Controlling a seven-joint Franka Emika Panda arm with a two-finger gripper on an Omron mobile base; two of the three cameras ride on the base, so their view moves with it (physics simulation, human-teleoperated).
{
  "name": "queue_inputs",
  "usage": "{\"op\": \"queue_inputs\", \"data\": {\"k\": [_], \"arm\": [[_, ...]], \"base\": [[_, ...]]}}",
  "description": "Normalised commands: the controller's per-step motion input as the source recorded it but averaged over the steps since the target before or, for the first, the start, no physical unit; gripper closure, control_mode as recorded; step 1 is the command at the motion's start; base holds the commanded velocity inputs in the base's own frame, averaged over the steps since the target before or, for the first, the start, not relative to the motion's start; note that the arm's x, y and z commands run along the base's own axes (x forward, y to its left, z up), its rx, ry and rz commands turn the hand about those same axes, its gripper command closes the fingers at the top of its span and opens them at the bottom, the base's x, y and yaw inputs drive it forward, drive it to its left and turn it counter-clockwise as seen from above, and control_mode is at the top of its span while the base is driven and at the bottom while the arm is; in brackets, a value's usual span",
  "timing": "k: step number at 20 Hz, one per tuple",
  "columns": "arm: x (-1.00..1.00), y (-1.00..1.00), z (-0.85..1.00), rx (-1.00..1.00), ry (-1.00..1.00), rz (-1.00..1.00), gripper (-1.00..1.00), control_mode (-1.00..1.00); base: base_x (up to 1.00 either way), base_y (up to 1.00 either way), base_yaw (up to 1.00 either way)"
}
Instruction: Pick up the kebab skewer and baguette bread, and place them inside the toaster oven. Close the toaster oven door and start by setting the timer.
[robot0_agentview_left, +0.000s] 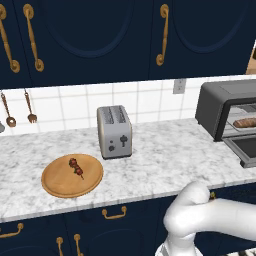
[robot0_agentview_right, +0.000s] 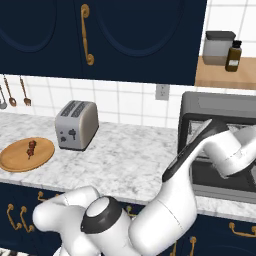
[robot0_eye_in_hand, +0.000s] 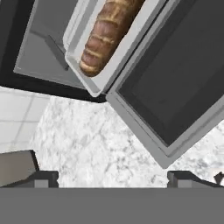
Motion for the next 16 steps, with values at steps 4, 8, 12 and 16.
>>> {"op": "queue_inputs", "data": {"k": [4, 8, 12, 16], "arm": [[-0.38, 1.0, 0.04, -0.21, 0.11, 0.48, -1.0, -1.0], [-0.34, 1.0, 0.03, -0.21, 0.04, 0.4, -1.0, -1.0], [-0.23, 1.0, 0.16, -0.2, 0.0, 0.33, -1.0, -1.0], [-0.23, 1.0, 0.2, -0.22, 0.0, 0.28, -1.0, -1.0]], "base": [[0.0, 0.0, 0.0], [0.0, 0.0, 0.0], [0.0, 0.0, 0.0], [0.0, 0.0, 0.0]]}}
